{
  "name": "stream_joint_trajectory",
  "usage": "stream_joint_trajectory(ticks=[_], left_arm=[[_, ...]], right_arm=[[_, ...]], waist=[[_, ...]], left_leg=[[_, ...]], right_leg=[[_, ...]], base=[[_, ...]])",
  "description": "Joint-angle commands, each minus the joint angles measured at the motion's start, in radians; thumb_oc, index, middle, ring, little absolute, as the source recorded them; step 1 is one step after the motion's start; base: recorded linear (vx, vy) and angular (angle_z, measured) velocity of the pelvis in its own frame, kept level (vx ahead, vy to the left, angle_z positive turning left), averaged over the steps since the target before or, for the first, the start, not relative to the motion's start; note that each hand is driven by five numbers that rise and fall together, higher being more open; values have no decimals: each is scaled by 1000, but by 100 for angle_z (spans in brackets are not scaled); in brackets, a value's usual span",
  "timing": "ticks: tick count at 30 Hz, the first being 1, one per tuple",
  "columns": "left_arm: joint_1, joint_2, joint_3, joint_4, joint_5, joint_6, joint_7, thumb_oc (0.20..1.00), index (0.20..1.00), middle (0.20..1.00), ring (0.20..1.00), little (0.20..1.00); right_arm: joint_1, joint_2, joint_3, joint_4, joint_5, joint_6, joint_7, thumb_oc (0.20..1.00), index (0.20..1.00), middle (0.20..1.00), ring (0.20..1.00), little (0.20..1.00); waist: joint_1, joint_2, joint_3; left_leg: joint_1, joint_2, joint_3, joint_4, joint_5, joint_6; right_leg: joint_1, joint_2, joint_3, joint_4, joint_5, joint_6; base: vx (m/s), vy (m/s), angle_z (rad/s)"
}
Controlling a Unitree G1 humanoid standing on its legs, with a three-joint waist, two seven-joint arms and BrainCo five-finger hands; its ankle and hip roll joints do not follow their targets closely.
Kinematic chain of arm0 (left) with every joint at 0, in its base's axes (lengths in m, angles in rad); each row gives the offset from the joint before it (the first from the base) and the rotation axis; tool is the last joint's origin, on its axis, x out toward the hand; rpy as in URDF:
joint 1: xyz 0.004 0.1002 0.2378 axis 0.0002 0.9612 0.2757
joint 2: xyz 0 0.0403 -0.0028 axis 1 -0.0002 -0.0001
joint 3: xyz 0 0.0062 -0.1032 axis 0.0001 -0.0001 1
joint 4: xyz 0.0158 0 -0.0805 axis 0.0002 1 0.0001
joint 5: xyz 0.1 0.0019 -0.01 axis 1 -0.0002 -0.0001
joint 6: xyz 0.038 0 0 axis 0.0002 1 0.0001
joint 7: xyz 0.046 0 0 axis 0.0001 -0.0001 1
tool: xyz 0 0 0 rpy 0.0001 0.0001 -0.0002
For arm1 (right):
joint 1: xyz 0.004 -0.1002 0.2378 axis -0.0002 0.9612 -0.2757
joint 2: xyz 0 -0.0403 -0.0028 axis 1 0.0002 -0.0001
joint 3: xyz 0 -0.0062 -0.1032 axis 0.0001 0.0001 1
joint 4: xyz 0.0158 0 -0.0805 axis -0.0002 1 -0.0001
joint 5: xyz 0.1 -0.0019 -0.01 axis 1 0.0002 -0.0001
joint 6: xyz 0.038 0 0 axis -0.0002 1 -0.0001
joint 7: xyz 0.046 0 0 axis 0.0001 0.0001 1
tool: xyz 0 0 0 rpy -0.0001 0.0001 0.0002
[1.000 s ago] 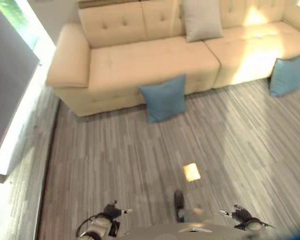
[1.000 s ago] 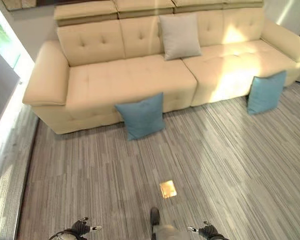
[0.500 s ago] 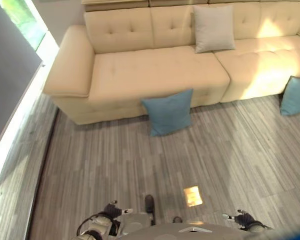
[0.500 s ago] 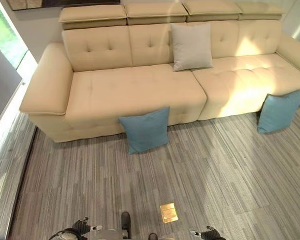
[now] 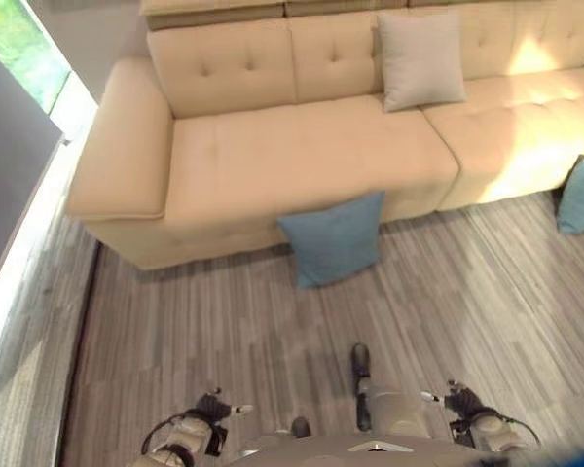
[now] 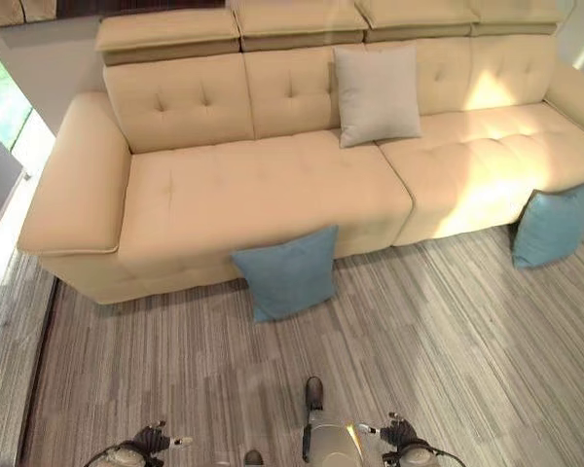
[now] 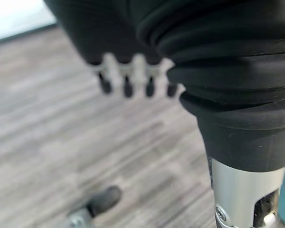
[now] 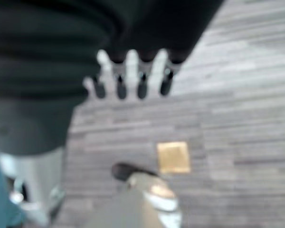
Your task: Pick up all the scattered cushions and arrange them neatly on the sofa.
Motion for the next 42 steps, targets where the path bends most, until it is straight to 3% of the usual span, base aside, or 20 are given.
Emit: stream_joint_trajectory(ticks=[1,3,4,8,12,15,19,20,21,25,29,30,32,34,36,42], left_arm=[[-83,6,-16,9,9,-18,11,1000,1000,1000,1000,1000],[-101,3,-33,-3,5,-15,14,1000,1000,1000,1000,1000],[-119,5,-46,-18,-6,-14,13,1000,1000,1000,1000,1000],[-115,0,-65,-19,2,-9,18,1000,1000,1000,1000,1000],[-108,-4,-64,-13,13,-2,19,1000,1000,1000,1000,1000],[-94,-1,-47,1,6,-3,21,1000,1000,1000,1000,1000],[-79,-1,-41,6,5,-2,17,1000,1000,1000,1000,1000],[-80,-1,-43,5,7,-2,16,1000,1000,1000,1000,1000],[-83,3,-43,3,9,-1,16,1000,1000,1000,1000,1000],[-89,12,-37,-6,-12,-6,18,1000,1000,1000,1000,1000],[-96,14,-36,2,-7,-10,18,1000,1000,1000,1000,1000],[-101,16,-37,3,0,-11,17,1000,1000,1000,1000,1000],[-101,17,-35,3,4,-15,16,1000,1000,1000,1000,1000],[-93,16,-31,5,2,-17,16,1000,1000,1000,1000,1000],[-85,22,-22,2,1,-20,21,1000,1000,1000,1000,1000],[-101,28,-25,-46,-30,-28,41,1000,1000,1000,1000,1000]], right_arm=[[-47,-52,7,-11,11,-12,4,1000,1000,1000,1000,1000],[-42,-55,-1,-9,25,-12,1,1000,1000,1000,1000,1000],[-36,-55,-2,-4,34,-10,-3,1000,1000,1000,1000,1000],[-19,-53,-11,17,47,-4,1,1000,1000,1000,1000,1000],[-16,-55,-16,17,50,-6,-6,1000,1000,1000,1000,1000],[-20,-45,-8,16,47,-7,-6,1000,1000,1000,1000,1000],[-36,-35,-1,6,37,-10,-4,1000,1000,1000,1000,1000],[-41,-34,2,2,31,-11,-5,1000,1000,1000,1000,1000],[-55,-33,9,-8,24,-13,-4,1000,1000,1000,1000,1000],[-69,-31,17,-17,23,-18,-9,1000,1000,1000,1000,1000],[-76,-35,23,-21,18,-19,-6,1000,1000,1000,1000,1000],[-81,-37,23,-28,13,-17,-6,1000,1000,1000,1000,1000],[-81,-38,25,-27,8,-16,-5,1000,1000,1000,1000,1000],[-81,-41,29,-25,-1,-15,-6,1000,1000,1000,1000,1000],[-77,-39,39,-27,-13,-15,-4,1000,1000,1000,1000,1000],[-60,-48,33,-31,3,-20,-12,1000,1000,1000,1000,1000]], waist=[[4,-14,18],[-2,-29,29],[2,-50,39],[7,-56,22],[19,-35,22],[31,-37,25],[44,-31,16],[48,-28,20],[50,-23,29],[40,-8,49],[21,6,45],[10,2,48],[-1,-3,51],[1,-8,43],[16,-18,20],[22,-18,10]], left_leg=[[-107,-12,-43,113,78,-55],[-158,7,-15,220,113,-86],[-196,32,22,303,130,-92],[-218,-2,47,193,116,-67],[-308,-7,97,107,207,-66],[-297,-23,69,120,190,-57],[-266,-46,61,117,149,-16],[-259,-51,63,117,139,-5],[-241,-53,71,113,126,12],[-200,-49,58,91,118,22],[-159,-54,34,65,101,8],[-150,-60,19,71,89,1],[-134,-63,2,83,72,-2],[-123,-62,1,85,62,-5],[-112,-55,-3,65,69,-17],[-123,-28,-36,47,94,-41]], right_leg=[[118,-1,74,-5,-76,51],[145,-8,57,-6,-82,37],[170,-15,39,-11,-92,22],[226,-9,19,-39,-116,21],[275,19,12,-47,-155,13],[293,29,41,-20,-184,14],[286,6,57,83,-216,34],[265,-6,54,139,-213,44],[207,-27,57,245,-161,71],[123,-38,46,373,-138,75],[90,-42,52,242,-149,66],[68,-51,90,150,-117,77],[69,-54,149,107,-91,91],[80,-59,155,89,-80,98],[130,-56,132,16,-74,92],[170,-37,94,-2,-109,70]], base=[[127,-321,35],[57,-274,21],[71,-291,32],[172,-144,46],[192,-27,36],[271,39,-14],[190,92,-39],[193,156,-16],[116,110,-14],[122,78,-7],[195,-11,23],[158,-75,17],[171,-98,33],[119,-103,48],[138,-201,26],[31,-167,15]])
